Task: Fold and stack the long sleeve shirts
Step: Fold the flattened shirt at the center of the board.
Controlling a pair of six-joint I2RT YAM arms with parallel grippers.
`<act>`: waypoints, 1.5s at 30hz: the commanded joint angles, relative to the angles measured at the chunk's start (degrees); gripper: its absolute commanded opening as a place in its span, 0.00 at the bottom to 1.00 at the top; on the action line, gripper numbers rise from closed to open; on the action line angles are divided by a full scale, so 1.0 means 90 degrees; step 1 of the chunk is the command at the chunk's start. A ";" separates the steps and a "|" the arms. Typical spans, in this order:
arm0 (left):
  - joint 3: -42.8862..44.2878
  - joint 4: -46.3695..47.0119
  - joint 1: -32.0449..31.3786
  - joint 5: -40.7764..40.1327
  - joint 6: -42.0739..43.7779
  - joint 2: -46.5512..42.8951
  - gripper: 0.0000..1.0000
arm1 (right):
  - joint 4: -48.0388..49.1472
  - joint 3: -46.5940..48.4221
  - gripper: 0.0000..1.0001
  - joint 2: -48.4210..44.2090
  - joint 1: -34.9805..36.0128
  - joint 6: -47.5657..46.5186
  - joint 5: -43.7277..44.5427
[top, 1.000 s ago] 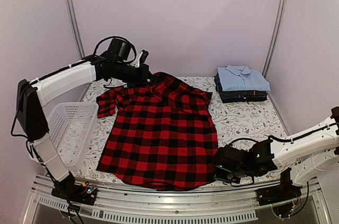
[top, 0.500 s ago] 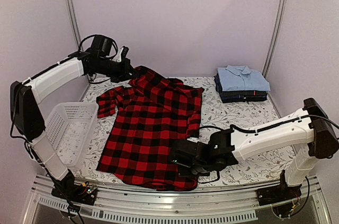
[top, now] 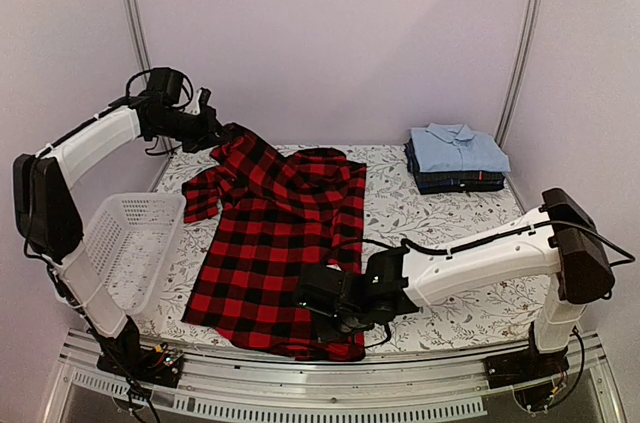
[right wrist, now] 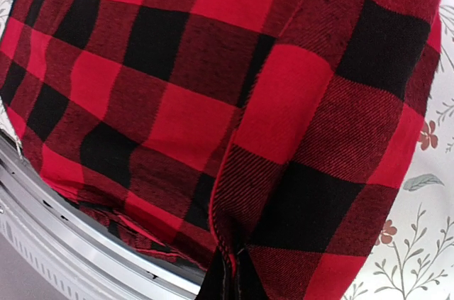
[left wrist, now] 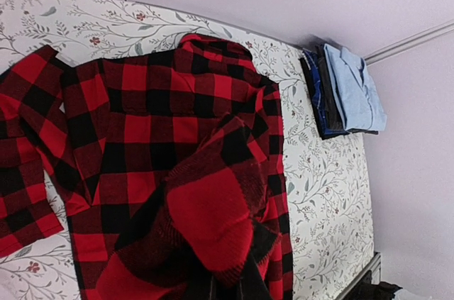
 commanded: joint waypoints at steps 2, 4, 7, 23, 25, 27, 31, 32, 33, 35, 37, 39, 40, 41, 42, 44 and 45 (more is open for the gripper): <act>0.0430 -0.0033 0.0096 0.0104 0.0121 0.0213 0.00 | 0.0225 0.0458 0.00 0.0323 0.0030 -0.0429 -0.0218; 0.0573 -0.0046 0.0108 0.0092 0.0139 0.0280 0.00 | 0.0283 0.0559 0.00 0.0399 0.0018 -0.0489 -0.0275; 0.0767 -0.0086 0.0121 0.0065 0.0131 0.0369 0.00 | 0.0413 0.0676 0.00 0.0493 -0.0007 -0.0604 -0.0413; 0.0722 0.0008 0.0189 0.0028 0.0188 0.0318 0.00 | 0.0949 0.0686 0.23 0.0816 -0.0042 -0.0682 -0.0878; 0.0559 0.0082 0.0187 0.0048 0.0189 0.0283 0.00 | 0.1047 0.0638 0.39 0.0641 -0.0157 -0.0706 -0.0842; 0.0458 0.0143 0.0192 0.0052 0.0178 0.0276 0.00 | 0.1120 0.0580 0.50 0.0426 -0.0355 -0.0787 -0.0798; 0.0400 0.0193 0.0190 0.0082 0.0158 0.0286 0.00 | 0.1190 0.0555 0.68 -0.0054 -0.0844 -0.1070 -0.0683; 0.0396 0.0200 0.0182 0.0084 0.0149 0.0283 0.00 | 0.1191 0.0551 0.70 -0.0184 -0.1031 -0.1160 -0.0649; 0.0388 0.0206 0.0185 0.0088 0.0138 0.0269 0.00 | 0.1191 0.0537 0.71 -0.0292 -0.1185 -0.1202 -0.0617; 0.0332 0.0242 0.0194 0.0087 0.0129 0.0235 0.00 | 0.1191 0.0483 0.73 -0.0465 -0.1514 -0.1296 -0.0515; 0.0255 0.0286 0.0190 0.0046 0.0099 0.0173 0.00 | 0.1226 0.0424 0.73 -0.0569 -0.1902 -0.1352 -0.0489; 0.0106 0.0340 0.0188 -0.0016 0.0058 0.0057 0.00 | 0.1359 0.0355 0.71 -0.0631 -0.2281 -0.1452 -0.0495; 0.0014 0.0417 0.0192 -0.0039 0.0046 -0.0022 0.00 | 0.1487 0.0339 0.71 -0.0654 -0.2471 -0.1509 -0.0507; -0.0061 0.0471 0.0192 -0.0081 0.0030 -0.0106 0.00 | 0.1568 0.0341 0.70 -0.0659 -0.2642 -0.1604 -0.0510; -0.0130 0.0514 0.0188 -0.0124 0.0024 -0.0185 0.00 | 0.1635 0.0345 0.68 -0.0642 -0.2836 -0.1660 -0.0524; -0.0237 0.0599 0.0190 -0.0169 0.0029 -0.0325 0.00 | 0.1870 0.0348 0.66 -0.0606 -0.3223 -0.1801 -0.0720; -0.0277 0.0659 0.0192 -0.0185 0.0036 -0.0375 0.00 | 0.2003 0.0352 0.65 -0.0581 -0.3416 -0.1875 -0.0821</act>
